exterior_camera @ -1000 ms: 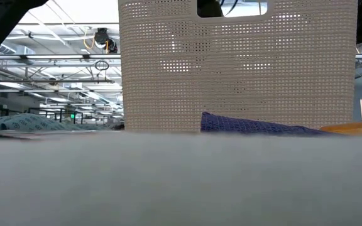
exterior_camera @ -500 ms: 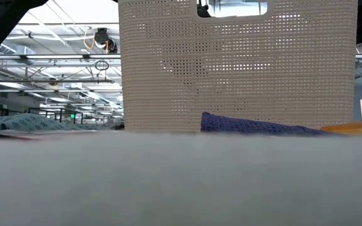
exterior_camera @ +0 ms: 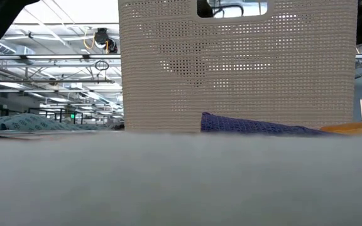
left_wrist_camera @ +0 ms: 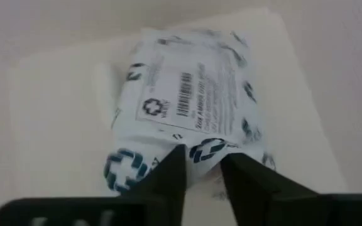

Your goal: Pick & place medical supplies in basket/bin

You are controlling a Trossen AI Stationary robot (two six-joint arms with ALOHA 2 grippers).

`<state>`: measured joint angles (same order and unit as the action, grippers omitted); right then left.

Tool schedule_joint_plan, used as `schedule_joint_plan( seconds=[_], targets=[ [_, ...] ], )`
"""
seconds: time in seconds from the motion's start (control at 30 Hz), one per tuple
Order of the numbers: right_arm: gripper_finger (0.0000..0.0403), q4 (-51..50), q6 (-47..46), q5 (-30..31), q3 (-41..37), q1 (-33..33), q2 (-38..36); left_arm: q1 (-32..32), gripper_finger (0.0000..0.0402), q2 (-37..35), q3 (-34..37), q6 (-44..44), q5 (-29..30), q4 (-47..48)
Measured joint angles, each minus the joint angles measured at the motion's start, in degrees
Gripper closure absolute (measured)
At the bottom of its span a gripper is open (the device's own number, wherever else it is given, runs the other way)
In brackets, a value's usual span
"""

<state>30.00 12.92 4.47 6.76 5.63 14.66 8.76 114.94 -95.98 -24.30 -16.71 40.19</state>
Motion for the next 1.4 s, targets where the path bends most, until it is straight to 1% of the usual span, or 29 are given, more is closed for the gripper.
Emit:
schedule_joint_plan(
  seconds=[0.1,0.23,0.33,0.4,0.47,0.53,0.6,0.7,0.73,0.8,0.87,0.9,0.97,1.03,1.13,1.2,1.33,1.4],
  targets=[
    [0.0403,-0.38,-0.08,0.0,0.0,0.0,0.02,-0.62,0.0243,-2.63,0.0,0.41,2.97,0.02],
    [0.0403,-0.53,-0.15,0.0,0.0,0.0,0.01,-1.06,0.0187,-9.28,0.0,-0.07,5.86,-0.75],
    [0.0403,-0.55,-0.04,0.0,0.0,-0.02,0.0,-1.14,0.0162,-15.44,-0.02,-0.26,7.28,-1.44],
    [0.0403,-0.72,-0.08,0.02,0.0,-0.02,0.02,-1.19,0.0159,-19.88,-0.1,-0.06,7.33,-1.35],
    [0.0403,-1.2,-0.12,0.03,0.0,-0.02,0.0,-1.19,0.0172,-24.29,-0.12,0.09,7.38,0.49],
    [0.0403,-1.74,-0.08,0.02,0.0,-0.02,0.02,-1.29,0.0203,-28.61,-0.13,0.6,7.88,3.11],
    [0.0403,-1.72,-0.06,0.02,0.0,-0.02,0.02,-1.57,0.0254,-32.53,-0.13,0.6,9.28,7.42],
    [0.0403,-1.58,0.17,0.04,0.0,-0.02,0.0,-3.08,0.0356,-38.26,-0.13,1.05,15.2,16.04],
    [0.0403,-1.63,0.31,0.02,0.0,-0.02,0.02,-3.54,0.0378,-40.06,-0.11,2.43,16.6,18.23],
    [0.0403,-1.91,0.69,0.02,0.0,-0.02,0.0,-4.2,0.0388,-43.5,0.88,6.11,18.59,20.33],
    [0.0403,-2.12,0.66,0.02,0.0,-0.02,0.0,-5.28,0.0394,-47.15,3.92,7.95,20.35,20.27],
    [0.0403,-2.11,0.66,0.02,0.0,-0.02,0.02,-5.79,0.0397,-49.01,5.94,8.3,20.07,19.44],
    [0.0403,-2.03,0.66,0.02,0.0,-0.02,0.0,-6.36,0.0398,-52.8,10.95,7.98,18.26,15.99],
    [0.0403,-2.04,0.66,0.0,0.0,-0.02,0.02,-6.54,0.0399,-56.93,17.02,7.36,15.27,9.28],
    [0.0403,-1.99,0.66,0.01,0.0,-0.02,0.02,-5.47,0.0399,-62.79,28.35,5.93,9.8,-4.87],
    [0.0403,-1.99,0.64,0.0,0.0,-0.02,0.0,-4.47,0.0399,-65.51,36.02,5.46,6.96,-13.59],
    [0.0403,-2.06,0.27,0.0,0.0,-0.02,0.0,-3.02,0.04,-68.02,50.78,8.24,2.98,-34.38],
    [0.0403,-2.27,-0.21,0.02,0.0,-0.02,0.0,-3.16,0.04,-68.38,56.76,10.05,1.85,-43.87]
  ],
)
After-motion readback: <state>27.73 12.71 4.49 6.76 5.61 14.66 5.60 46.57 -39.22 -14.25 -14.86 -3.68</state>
